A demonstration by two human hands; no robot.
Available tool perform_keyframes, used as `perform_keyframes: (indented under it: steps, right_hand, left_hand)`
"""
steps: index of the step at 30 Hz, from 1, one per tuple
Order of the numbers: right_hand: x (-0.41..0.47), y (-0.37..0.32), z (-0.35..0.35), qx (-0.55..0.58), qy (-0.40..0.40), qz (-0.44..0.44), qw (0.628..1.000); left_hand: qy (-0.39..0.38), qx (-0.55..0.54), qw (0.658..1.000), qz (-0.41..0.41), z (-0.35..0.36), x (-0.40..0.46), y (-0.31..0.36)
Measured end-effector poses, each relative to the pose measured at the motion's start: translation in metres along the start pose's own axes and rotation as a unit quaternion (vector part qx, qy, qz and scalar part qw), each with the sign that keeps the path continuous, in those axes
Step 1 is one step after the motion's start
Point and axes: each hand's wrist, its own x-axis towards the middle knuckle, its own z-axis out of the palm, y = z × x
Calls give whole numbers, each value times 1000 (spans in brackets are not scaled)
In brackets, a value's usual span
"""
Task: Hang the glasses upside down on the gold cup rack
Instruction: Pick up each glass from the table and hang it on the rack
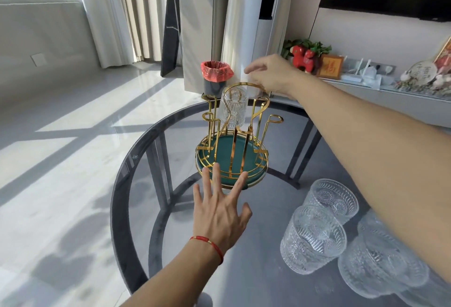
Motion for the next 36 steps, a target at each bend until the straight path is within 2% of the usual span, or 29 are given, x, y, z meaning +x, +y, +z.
perform_keyframes:
  steps: [4, 7, 9, 11, 13, 15, 18, 21, 25, 31, 34, 36]
  right_hand:
    - [-68, 13, -11, -19, 60, -55, 997]
    - [-133, 23, -19, -54, 75, -98, 991]
    - [-175, 31, -20, -51, 82, -114, 989]
    - [-212, 42, -17, -37, 73, -110, 991]
    - [-242, 53, -12, -33, 46, -112, 992]
    - [-263, 62, -7, -24, 42, -121, 991]
    - [-284, 69, 0, 17, 119, -143, 982]
    - [-296, 73, 9, 40, 194, -164, 966]
    - [-301, 81, 13, 34, 202, -172, 964]
    - [-303, 85, 11, 78, 227, -113, 964]
    - [-307, 82, 12, 115, 217, -92, 965]
    - [-309, 76, 16, 138, 205, -100, 964]
  left_hand:
    - [-3, 40, 999, 9, -24, 1, 4]
    - [31, 18, 999, 23, -41, -4, 18]
    - [67, -40, 994, 79, -50, -10, 30]
    - [93, -136, 970, 178, -57, -17, 41]
    - [68, -224, 934, 270, -66, -25, 52]
    - [18, -273, 911, 310, -73, -34, 61]
    - [-22, -278, 914, 295, -74, -41, 70]
    - [-21, -265, 922, 281, -71, -43, 72]
    - [-46, -279, 926, 252, -65, -42, 74]
    - [-75, -358, 913, 182, -67, -36, 73]
    - [-54, -393, 912, 106, -74, -32, 63]
    - [-35, -458, 888, 36, -77, -29, 56]
